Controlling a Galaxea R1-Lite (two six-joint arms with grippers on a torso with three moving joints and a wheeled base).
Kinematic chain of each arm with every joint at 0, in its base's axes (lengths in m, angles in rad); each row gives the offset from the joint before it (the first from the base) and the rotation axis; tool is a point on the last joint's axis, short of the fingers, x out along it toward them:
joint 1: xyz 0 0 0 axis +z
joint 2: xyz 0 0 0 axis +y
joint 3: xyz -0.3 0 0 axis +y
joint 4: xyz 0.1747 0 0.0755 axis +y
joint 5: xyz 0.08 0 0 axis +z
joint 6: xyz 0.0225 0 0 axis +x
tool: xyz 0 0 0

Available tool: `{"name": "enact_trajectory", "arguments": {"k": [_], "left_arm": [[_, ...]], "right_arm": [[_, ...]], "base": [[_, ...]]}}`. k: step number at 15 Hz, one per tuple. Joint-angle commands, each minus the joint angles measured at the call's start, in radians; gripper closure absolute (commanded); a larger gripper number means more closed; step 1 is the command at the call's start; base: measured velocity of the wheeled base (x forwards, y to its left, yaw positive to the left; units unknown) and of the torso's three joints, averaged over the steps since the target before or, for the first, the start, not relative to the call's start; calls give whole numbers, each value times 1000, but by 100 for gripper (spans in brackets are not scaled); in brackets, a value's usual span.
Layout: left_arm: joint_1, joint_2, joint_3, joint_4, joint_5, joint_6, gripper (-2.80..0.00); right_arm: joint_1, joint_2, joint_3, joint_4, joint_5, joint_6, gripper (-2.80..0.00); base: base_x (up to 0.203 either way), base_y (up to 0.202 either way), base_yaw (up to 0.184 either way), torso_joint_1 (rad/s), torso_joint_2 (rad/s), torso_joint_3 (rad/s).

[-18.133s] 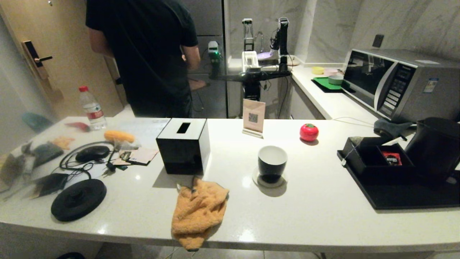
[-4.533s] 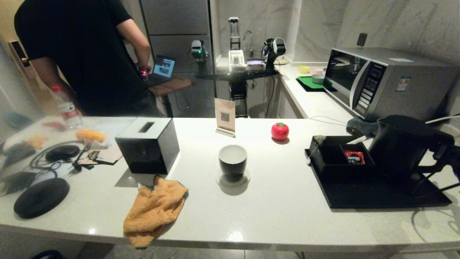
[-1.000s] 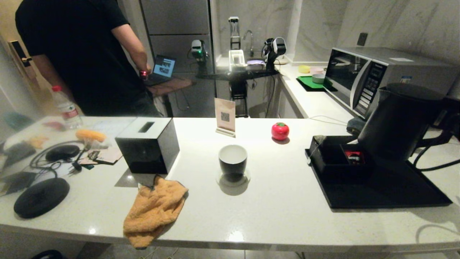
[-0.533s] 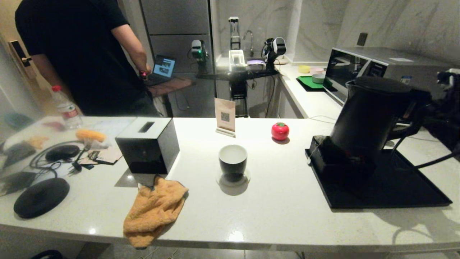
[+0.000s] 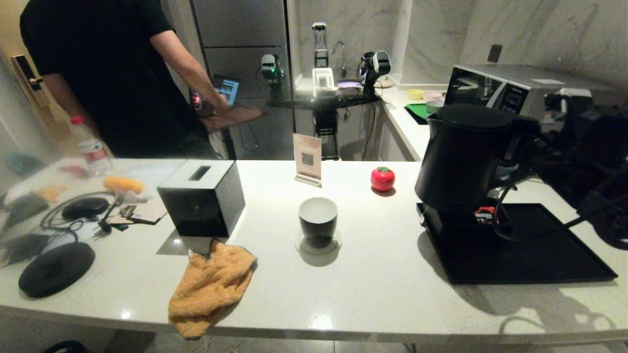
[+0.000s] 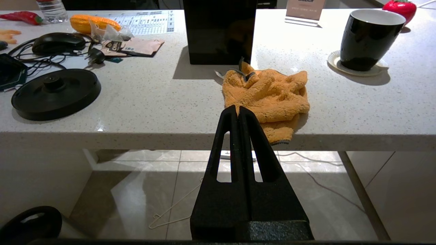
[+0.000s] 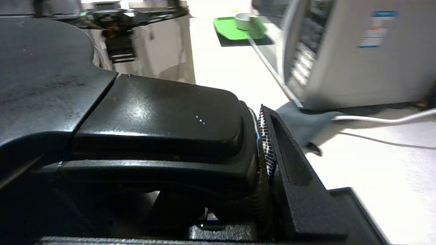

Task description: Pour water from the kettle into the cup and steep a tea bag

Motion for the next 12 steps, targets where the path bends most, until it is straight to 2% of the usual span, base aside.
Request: {"name": "enact_trajectory", "arguments": {"k": [1,7,12], "left_arm": [[0,0,0,0,-1,-1,0],[0,0,0,0,-1,-1,0],[0,0,0,0,-1,-1,0]], "right_arm": [[57,5,0,-3,-30,-4,0],[175,13,0,33,-128,-40,0],[205,35,-12,45,-158,-95,0]], "base": [[0,0,0,0,0,0],[0,0,0,0,0,0],[0,0,0,0,0,0]]}}
